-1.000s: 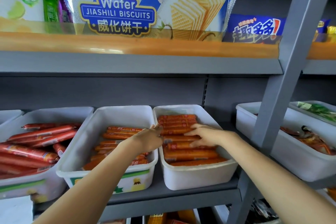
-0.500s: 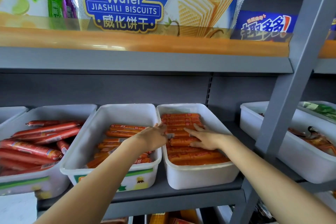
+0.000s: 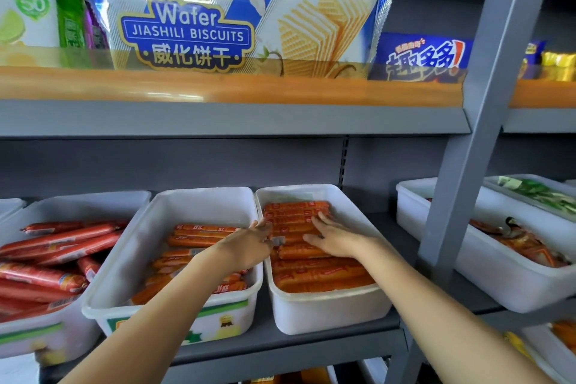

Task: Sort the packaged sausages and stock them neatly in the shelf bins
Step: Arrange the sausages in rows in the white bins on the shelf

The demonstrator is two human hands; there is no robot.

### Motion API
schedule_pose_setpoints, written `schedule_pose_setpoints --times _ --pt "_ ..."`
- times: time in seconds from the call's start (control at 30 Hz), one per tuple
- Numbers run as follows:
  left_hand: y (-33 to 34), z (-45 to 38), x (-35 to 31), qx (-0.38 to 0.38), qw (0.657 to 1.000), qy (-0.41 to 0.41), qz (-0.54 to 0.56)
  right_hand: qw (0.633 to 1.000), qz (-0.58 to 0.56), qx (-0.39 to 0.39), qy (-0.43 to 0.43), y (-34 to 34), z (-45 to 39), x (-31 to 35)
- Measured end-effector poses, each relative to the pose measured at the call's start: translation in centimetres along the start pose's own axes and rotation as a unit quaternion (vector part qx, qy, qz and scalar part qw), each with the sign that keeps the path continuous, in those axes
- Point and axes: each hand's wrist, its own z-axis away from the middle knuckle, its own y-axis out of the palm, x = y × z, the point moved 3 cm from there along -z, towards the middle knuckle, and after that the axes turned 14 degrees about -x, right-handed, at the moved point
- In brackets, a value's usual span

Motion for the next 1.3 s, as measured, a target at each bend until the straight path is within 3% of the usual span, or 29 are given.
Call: schedule_pose_setpoints --times 0.13,0.23,0.4,0.53,0.6,0.67,0.73,0.77,0.83,0.97,1.07,1.3 --pt "-0.3 0.3 -0.4 0.012 1.000 0.004 0.007 0.992 0.051 -0.026 -0.111 -0.4 1.0 0.8" --pt "-0.5 0.5 -0.8 0.027 0.999 0.018 -0.013 0.990 -0.001 -0.074 -0.123 -0.4 0.9 1.7" --pt "-0.1 0.3 -0.2 0.037 0.999 0.010 -0.019 0.968 0.068 -0.100 -0.219 -0.5 1.1 3.3" --pt "-0.2 0.4 -0.5 0.035 0.999 0.013 -0.014 0.978 0.033 -0.109 -0.174 -1.0 1.6 2.7" --pt "-0.2 0.3 -0.6 0.031 0.999 0.016 -0.022 0.984 -0.037 -0.102 -0.140 -2.1 2.6 2.4" --pt "-0.2 0.2 -0.5 0.026 0.999 0.016 -0.023 0.989 -0.097 -0.001 -0.115 -3.1 3.8 2.2" --pt "0.0 0.1 -0.2 0.027 1.000 0.012 -0.009 0.985 -0.012 0.133 -0.112 -2.9 4.7 2.1" --pt "0.1 0.0 -0.1 0.029 1.000 0.009 -0.003 0.977 0.057 0.163 -0.124 -2.6 4.9 2.1" --pt "0.2 0.0 0.0 0.028 1.000 0.006 -0.001 0.969 0.126 0.146 -0.153 -2.0 4.7 2.3" --pt "0.2 -0.1 -0.1 0.022 1.000 0.006 -0.011 0.991 -0.022 0.037 -0.125 -2.6 3.9 1.8" --pt "0.3 -0.3 0.1 0.027 1.000 -0.002 0.000 0.988 -0.001 -0.006 -0.152 -2.5 3.5 1.5" --pt "0.3 -0.1 -0.1 0.023 1.000 0.013 0.003 0.982 0.102 0.049 -0.149 -1.8 4.0 -0.4"
